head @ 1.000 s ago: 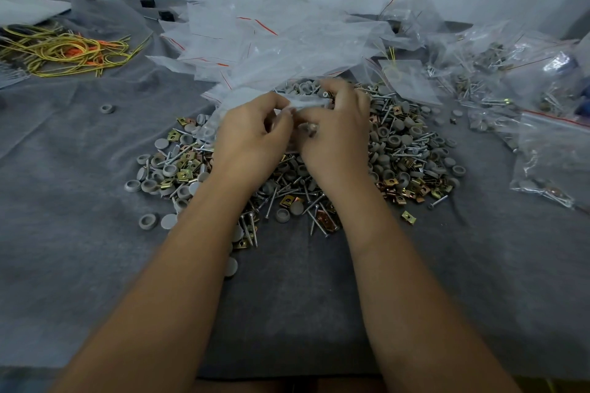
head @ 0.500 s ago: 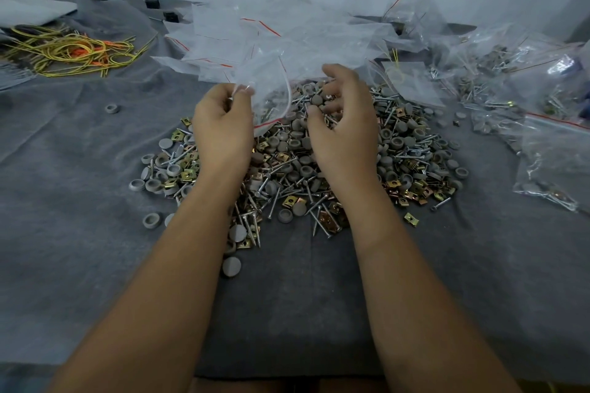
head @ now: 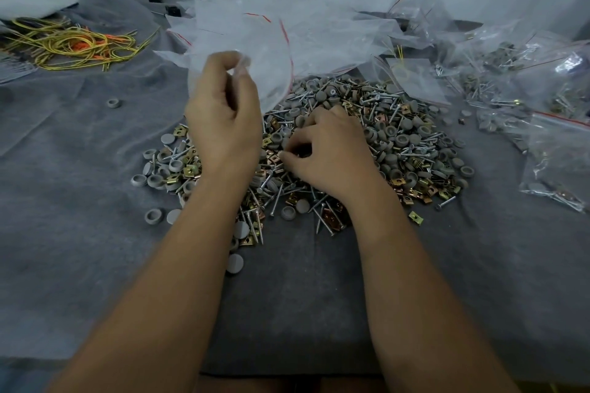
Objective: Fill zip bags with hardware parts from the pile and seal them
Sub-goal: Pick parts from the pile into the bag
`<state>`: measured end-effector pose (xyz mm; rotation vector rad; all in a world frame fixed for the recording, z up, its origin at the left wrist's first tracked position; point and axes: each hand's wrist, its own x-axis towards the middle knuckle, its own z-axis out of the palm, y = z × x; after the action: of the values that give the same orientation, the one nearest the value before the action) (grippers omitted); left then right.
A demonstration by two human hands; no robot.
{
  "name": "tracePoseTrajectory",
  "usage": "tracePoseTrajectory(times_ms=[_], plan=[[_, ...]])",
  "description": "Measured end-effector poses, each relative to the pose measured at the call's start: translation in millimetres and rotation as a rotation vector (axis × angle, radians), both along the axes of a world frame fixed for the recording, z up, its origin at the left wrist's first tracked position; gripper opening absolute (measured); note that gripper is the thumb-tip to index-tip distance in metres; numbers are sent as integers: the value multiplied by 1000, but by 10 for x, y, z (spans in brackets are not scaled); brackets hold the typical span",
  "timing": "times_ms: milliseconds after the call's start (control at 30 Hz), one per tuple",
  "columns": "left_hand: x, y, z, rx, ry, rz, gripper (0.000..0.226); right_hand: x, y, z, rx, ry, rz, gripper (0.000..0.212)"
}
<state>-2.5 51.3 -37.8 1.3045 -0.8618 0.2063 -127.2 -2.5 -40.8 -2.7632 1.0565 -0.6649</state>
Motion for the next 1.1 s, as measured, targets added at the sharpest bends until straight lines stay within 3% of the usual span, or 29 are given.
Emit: tracePoseTrajectory(times_ms=[133,200,367,733,867,1100], plan=[[50,-104,-117,470,-27,-180,18,13,-14,-19,-17,21,-10,29],[48,-126,-146,548,-9,-217,18,20,-16,-24,10,13,-15,26],[72,-119,-134,506,95,-234,18,50,-30,-28,83,-11,-35,23],[54,-106,-100,491,139,-214,17,80,1,-17,96,-91,-36,10],[43,-97,-92,483,136,-201,18,24,20,13,209,-344,4,6],[31,-86,-63,481,139,-178,19,2,-19,53,325,-602,-26,23]])
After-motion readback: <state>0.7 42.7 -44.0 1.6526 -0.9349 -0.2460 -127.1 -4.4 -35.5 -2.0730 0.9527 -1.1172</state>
